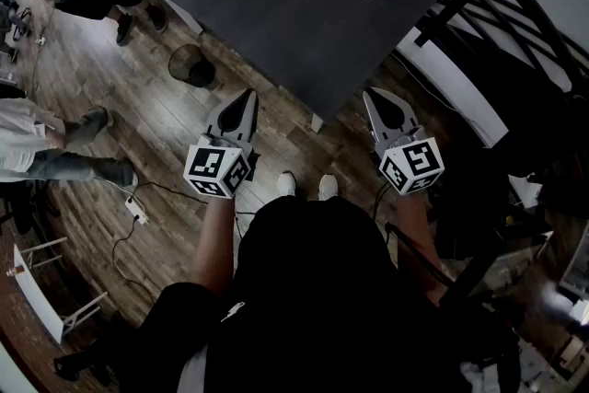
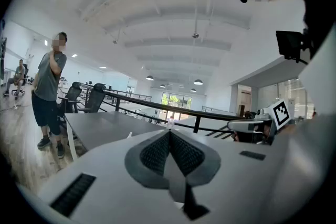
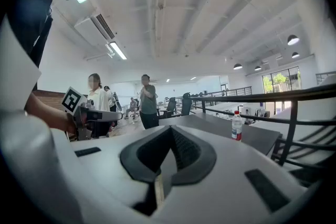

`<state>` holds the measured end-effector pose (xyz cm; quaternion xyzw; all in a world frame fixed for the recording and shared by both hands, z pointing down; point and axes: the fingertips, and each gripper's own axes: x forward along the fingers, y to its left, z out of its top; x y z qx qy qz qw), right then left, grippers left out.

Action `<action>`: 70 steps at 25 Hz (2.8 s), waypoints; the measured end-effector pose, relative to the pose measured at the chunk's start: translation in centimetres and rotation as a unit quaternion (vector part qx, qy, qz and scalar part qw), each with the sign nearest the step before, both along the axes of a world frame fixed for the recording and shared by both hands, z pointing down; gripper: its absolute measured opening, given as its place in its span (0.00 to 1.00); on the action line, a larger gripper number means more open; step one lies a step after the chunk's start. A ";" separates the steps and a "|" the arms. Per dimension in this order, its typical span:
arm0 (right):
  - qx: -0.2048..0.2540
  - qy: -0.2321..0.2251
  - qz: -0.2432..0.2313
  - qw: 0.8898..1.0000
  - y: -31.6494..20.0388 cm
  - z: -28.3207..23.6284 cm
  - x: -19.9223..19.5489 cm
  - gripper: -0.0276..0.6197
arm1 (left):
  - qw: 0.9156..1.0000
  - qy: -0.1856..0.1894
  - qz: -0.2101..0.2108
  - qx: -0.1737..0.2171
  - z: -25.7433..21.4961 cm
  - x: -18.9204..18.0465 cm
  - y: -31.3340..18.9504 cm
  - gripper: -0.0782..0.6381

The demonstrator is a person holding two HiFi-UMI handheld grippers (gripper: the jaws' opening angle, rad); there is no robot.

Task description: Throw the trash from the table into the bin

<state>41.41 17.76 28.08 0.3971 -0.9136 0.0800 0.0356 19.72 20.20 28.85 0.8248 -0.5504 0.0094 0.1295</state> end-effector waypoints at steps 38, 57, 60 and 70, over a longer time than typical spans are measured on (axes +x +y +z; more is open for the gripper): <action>-0.016 -0.014 -0.027 0.999 -0.7 1.4 3.6 0.05 | 0.999 -0.010 -0.035 0.000 0.0 4.0 -0.4 0.12; -0.030 -0.025 -0.055 0.998 -2.2 3.2 5.7 0.05 | 0.998 -0.027 -0.054 -0.008 0.4 6.1 -1.4 0.12; -0.028 -0.026 -0.051 0.998 -2.8 3.2 5.6 0.05 | 0.998 -0.029 -0.050 -0.006 0.5 6.1 -2.1 0.12; -0.027 -0.010 -0.044 0.999 -7.1 3.7 1.1 0.05 | 0.999 -0.017 -0.032 -0.005 1.7 2.0 -7.3 0.12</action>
